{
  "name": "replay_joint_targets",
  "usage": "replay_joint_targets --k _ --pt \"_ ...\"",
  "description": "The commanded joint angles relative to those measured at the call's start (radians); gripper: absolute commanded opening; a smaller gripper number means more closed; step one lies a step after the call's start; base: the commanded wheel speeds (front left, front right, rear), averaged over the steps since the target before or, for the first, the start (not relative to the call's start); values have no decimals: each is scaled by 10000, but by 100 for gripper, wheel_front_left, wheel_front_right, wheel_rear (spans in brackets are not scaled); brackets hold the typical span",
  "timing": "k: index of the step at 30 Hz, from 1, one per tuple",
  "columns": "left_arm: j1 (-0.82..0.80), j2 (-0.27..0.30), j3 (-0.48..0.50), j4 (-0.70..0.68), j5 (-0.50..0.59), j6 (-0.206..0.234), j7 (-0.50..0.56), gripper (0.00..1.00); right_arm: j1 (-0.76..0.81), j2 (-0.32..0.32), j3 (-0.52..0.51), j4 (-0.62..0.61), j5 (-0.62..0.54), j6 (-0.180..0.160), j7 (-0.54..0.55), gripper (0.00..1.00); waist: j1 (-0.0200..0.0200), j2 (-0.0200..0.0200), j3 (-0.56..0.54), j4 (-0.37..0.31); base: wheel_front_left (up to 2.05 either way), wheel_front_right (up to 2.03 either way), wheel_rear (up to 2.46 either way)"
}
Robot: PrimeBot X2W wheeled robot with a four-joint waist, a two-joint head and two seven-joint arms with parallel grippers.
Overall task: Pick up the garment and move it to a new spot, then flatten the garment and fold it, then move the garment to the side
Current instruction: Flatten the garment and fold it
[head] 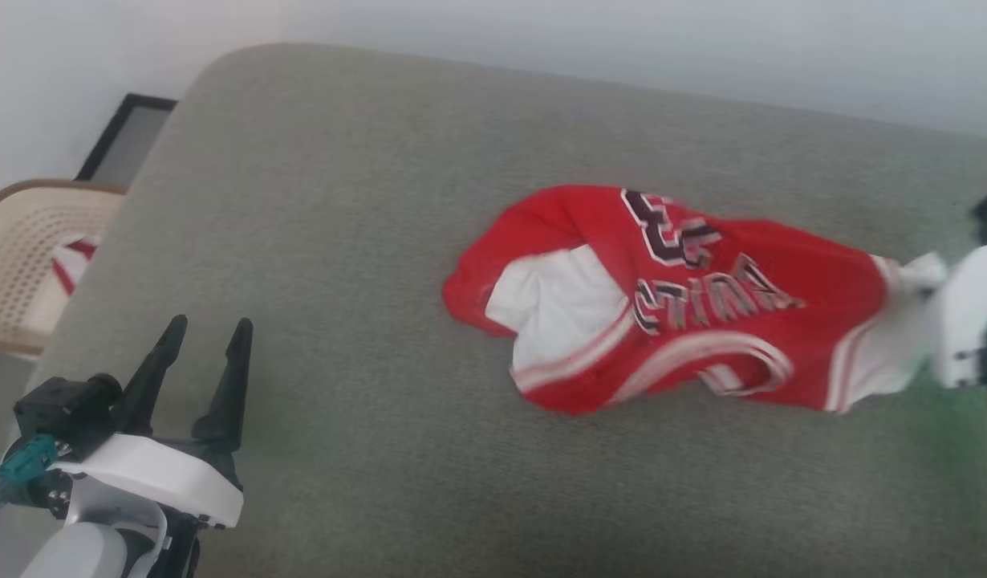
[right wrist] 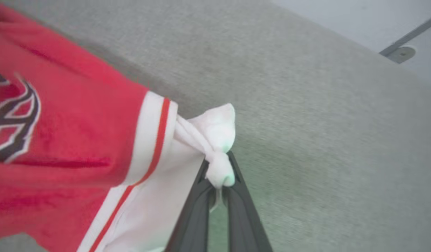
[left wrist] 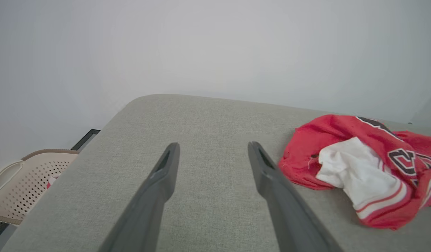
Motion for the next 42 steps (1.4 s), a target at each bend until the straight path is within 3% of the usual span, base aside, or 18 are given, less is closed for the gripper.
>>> replay_joint_targets --k 1,8,15,18,19,21,22,23,24,34,42 --pt "88 15 15 -61 -85 2 -3 100 232 -224 -300 -206 -29 -22 113 0 0 0 -14 -223 0 0 0" --pt "-155 55 -45 -49 -112 -62 53 100 801 -694 -1704 -481 -194 -21 500 0 0 0 130 -591 0 0 0" --pt "-395 -4 -166 61 -100 -167 78 100 1181 -236 -2270 207 -285 -21 254 4 0 0 298 -699 0 0 0" --pt "-562 -2 -211 116 -89 -183 93 100 1035 39 -2349 749 -404 -21 -40 20 0 0 361 -730 0 0 0" --pt "-588 5 -225 129 -86 -210 114 100 985 94 -2303 908 -481 -21 -145 37 0 0 373 -742 0 0 0" --pt "-620 36 -262 162 -74 -240 169 100 841 232 -2202 1196 -532 -21 -348 54 0 0 370 -780 0 0 0" --pt "-662 63 -275 161 -77 -246 196 100 728 262 -2157 1328 -528 -19 -425 67 0 0 356 -806 0 0 0" --pt "-702 122 -291 154 -52 -270 249 100 593 279 -2106 1417 -512 -16 -497 92 0 0 341 -844 0 0 0" --pt "-748 160 -307 139 -26 -270 293 100 487 302 -2076 1475 -458 -16 -565 100 0 0 325 -885 0 0 0" --pt "-1341 781 -522 -444 -167 -523 1545 100 -37 358 -1396 748 -8 -18 -1137 100 0 0 29 -1666 0 0 0" --pt "-2459 1160 -1057 -1113 -419 -783 3443 100 355 883 -1496 -641 -280 -18 -3234 100 0 0 -67 -2656 0 0 0"
